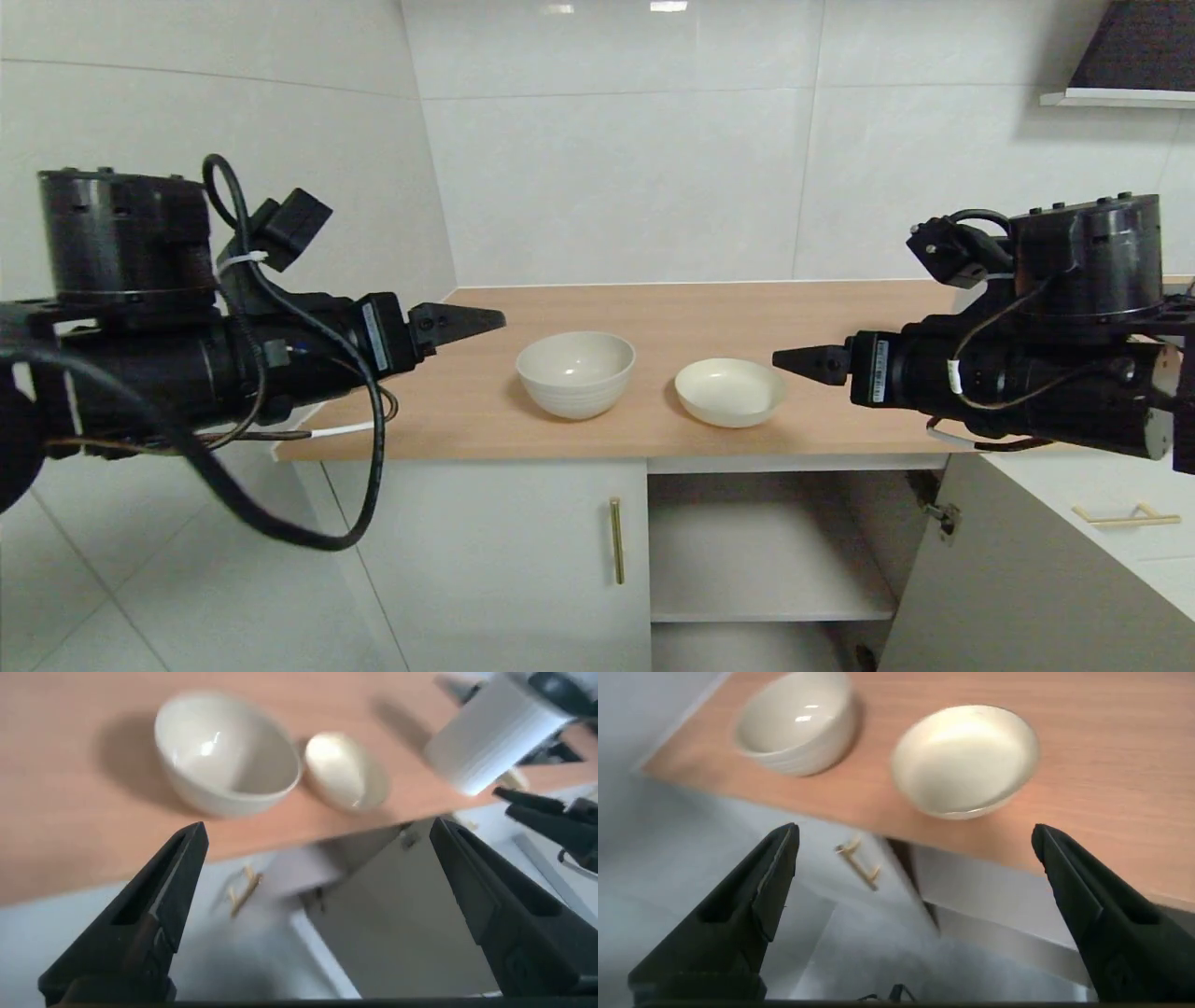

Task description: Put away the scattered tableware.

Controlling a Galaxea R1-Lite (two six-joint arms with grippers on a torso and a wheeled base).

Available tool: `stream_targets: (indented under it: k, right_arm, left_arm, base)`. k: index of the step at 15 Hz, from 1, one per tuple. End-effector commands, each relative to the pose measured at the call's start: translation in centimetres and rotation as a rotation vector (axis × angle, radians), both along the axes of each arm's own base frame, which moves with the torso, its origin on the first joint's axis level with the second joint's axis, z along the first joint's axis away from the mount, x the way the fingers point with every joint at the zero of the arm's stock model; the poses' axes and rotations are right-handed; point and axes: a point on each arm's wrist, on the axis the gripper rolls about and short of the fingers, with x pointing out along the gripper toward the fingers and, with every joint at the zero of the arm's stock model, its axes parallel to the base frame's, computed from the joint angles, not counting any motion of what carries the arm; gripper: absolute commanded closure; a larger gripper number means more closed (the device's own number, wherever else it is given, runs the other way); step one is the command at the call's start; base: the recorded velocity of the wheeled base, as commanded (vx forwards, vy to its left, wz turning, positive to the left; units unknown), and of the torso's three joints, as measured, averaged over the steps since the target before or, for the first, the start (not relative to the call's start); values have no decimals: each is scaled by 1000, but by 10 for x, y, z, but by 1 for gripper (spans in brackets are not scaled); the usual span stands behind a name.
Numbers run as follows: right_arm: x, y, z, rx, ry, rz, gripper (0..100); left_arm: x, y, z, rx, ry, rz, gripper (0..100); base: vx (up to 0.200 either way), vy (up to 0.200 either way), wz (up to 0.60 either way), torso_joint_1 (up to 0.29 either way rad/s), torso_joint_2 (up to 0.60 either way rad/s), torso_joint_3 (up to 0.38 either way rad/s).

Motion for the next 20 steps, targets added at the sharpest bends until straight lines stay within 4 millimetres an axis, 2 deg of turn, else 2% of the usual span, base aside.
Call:
stream_targets:
  k: [1, 2, 4, 6, 10, 13, 20]
  right_arm:
    - [24, 5, -18, -30, 44, -38, 0]
    - [32, 4, -21, -38, 48, -79, 0]
    - [43, 7, -24, -28, 58, -134, 0]
    - [58, 13, -35, -47, 87, -217, 0]
    - [60, 14, -38, -53, 93, -232, 0]
    - [60, 14, -39, -52, 95, -232, 0]
    - [59, 13, -38, -47, 94, -235, 0]
  left_arm:
    - [33, -7, -18, 34, 147, 12, 0]
    - [40, -9, -33, 55, 225, 15, 0]
    - [53, -12, -46, 47, 281, 38, 0]
    - [79, -26, -54, -24, 343, 198, 0]
    - [103, -44, -69, 15, 335, 316, 0]
    - [110, -52, -74, 7, 344, 330, 0]
    - [116, -54, -84, 16, 362, 331, 0]
  base:
    - [0, 0, 0, 0, 0, 0]
    - [0, 0, 0, 0, 0, 0]
    - [0, 0, 0, 0, 0, 0]
    - [0, 0, 0, 0, 0, 0]
    - [0, 0, 0, 0, 0, 0]
    - [0, 0, 0, 0, 0, 0]
    - [0, 0, 0, 0, 0, 0]
